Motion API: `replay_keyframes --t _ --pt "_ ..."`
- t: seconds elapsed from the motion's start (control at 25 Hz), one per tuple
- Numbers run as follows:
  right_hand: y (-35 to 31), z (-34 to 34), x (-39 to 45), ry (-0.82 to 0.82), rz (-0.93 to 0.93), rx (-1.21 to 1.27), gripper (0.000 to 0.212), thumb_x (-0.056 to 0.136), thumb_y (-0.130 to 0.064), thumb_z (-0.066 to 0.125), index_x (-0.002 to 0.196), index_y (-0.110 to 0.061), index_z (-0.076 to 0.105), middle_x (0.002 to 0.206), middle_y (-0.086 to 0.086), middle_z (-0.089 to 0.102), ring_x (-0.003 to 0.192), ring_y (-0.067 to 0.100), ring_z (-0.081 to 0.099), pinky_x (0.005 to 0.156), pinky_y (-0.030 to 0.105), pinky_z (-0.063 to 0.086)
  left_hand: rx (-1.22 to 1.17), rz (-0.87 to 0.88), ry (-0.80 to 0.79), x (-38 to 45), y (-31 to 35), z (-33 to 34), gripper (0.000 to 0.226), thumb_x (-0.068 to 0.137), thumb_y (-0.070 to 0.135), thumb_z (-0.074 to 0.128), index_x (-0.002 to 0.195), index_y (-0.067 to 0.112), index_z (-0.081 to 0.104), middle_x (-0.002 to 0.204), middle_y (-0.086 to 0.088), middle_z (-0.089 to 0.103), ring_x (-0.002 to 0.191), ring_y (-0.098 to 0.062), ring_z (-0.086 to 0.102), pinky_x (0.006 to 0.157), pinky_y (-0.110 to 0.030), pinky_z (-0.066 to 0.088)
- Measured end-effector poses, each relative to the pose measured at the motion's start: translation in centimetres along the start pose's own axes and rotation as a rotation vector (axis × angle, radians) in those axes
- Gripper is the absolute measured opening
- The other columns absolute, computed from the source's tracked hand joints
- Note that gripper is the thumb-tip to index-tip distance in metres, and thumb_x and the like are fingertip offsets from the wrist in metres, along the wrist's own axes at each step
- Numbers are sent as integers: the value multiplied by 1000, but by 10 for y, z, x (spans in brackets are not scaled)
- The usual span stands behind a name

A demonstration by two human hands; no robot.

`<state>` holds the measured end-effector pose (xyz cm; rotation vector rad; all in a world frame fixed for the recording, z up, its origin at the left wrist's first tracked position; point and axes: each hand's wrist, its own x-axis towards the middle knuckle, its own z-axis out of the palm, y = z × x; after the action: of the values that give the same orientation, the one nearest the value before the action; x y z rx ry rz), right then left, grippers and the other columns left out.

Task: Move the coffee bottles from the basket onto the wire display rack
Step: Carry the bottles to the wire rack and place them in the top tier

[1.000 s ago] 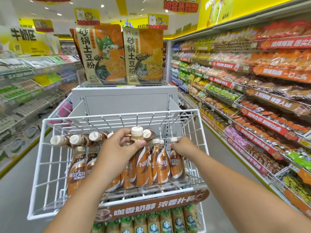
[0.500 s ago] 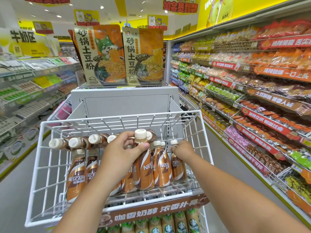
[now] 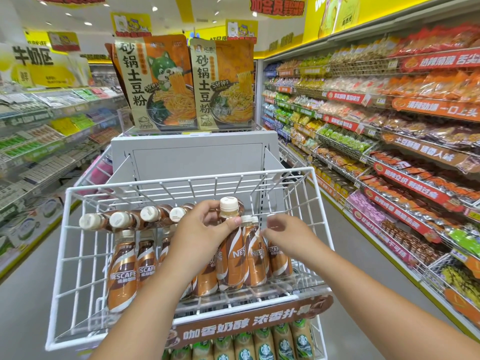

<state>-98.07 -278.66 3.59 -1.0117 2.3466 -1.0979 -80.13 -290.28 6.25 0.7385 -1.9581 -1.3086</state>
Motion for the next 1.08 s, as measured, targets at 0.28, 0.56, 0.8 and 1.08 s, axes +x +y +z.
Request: replay_keyframes --t 0.28,0.56,0.8,1.08 --pt "-12 37 -41 -80 -148 132 68 68 -57 86 128 -37 61 120 -22 68 114 -3 61 106 32 49 -41 26 66 0 4 11 33 82 29 83 111 27 67 96 9 77 76 2 71 59 -6 47" --pt "-4 36 -42 0 -122 205 71 56 -65 80 119 -33 69 107 -15 74 101 4 68 97 37 56 251 148 17 -9 -1 -1 49 87 50 72 132 38 56 122 19 67 106 3 65 96 -31 55" --pt "11 11 -37 105 -19 191 73 62 -58 86 125 -25 66 109 -10 71 100 12 69 95 41 58 881 344 20 -22 -30 -24 73 95 65 45 158 34 26 162 10 33 149 -12 27 118 -38 32" --pt "25 0 -24 191 112 86 36 80 -36 87 100 -23 60 84 -13 64 80 11 68 88 39 60 1030 333 -40 -31 -67 -20 84 89 79 17 161 35 20 169 7 14 157 -16 4 125 -40 10"
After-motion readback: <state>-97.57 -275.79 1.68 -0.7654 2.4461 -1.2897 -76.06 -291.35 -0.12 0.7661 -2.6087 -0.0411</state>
